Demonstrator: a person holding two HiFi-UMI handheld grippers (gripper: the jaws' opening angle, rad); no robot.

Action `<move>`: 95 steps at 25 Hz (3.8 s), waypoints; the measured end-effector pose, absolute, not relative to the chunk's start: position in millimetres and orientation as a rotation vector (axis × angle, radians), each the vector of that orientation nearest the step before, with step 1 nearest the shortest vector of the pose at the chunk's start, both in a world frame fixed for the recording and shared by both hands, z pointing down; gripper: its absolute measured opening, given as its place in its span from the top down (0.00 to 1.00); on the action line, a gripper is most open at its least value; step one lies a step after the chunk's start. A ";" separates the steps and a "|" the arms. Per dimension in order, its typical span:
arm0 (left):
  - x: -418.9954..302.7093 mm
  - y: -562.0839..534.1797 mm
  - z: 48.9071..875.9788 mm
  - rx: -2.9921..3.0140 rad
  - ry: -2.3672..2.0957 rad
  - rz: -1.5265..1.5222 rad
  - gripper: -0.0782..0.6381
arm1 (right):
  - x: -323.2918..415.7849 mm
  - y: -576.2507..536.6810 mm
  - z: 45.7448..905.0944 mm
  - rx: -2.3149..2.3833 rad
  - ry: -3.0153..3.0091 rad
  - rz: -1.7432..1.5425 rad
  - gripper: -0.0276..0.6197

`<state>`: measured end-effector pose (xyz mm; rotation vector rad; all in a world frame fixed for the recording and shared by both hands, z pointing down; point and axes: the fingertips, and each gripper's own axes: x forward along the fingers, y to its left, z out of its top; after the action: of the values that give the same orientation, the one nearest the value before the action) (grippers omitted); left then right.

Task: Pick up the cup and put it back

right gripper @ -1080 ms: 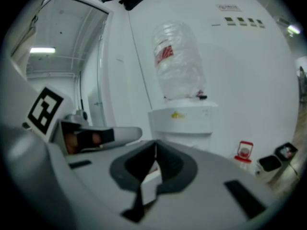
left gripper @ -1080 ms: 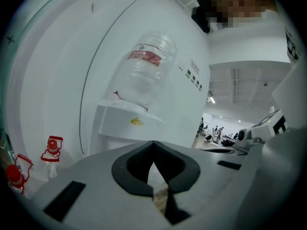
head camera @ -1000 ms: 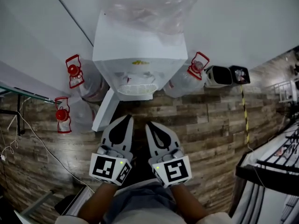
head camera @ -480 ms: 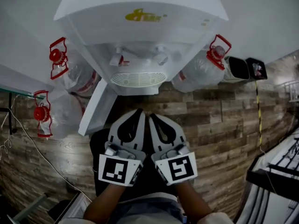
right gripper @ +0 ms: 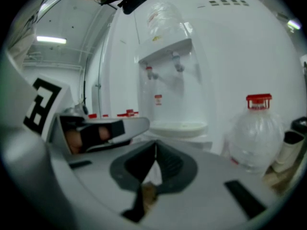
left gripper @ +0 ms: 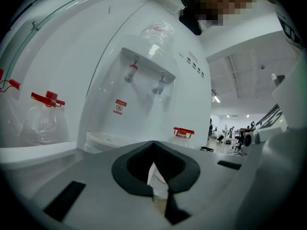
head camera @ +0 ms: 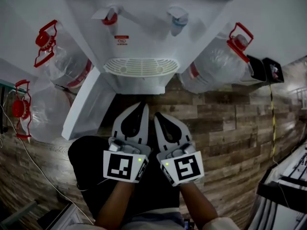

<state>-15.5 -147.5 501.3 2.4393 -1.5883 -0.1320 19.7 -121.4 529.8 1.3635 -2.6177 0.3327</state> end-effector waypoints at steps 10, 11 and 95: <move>-23.5 -163.7 559.2 2.418 -1.640 -0.177 0.88 | 20.6 -156.9 588.6 1.322 -2.646 0.290 0.92; -23.7 -166.6 564.6 2.412 -1.647 -0.174 0.88 | 21.6 -161.9 593.4 1.328 -2.645 0.291 0.92; -57.4 -239.5 736.0 2.345 -1.611 -0.104 0.88 | -24.6 -339.0 864.4 1.292 -2.405 0.335 0.84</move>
<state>-57.4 -239.5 736.0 2.3450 -1.6112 -0.1038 -24.6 -339.0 864.4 1.2919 -2.4046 0.3351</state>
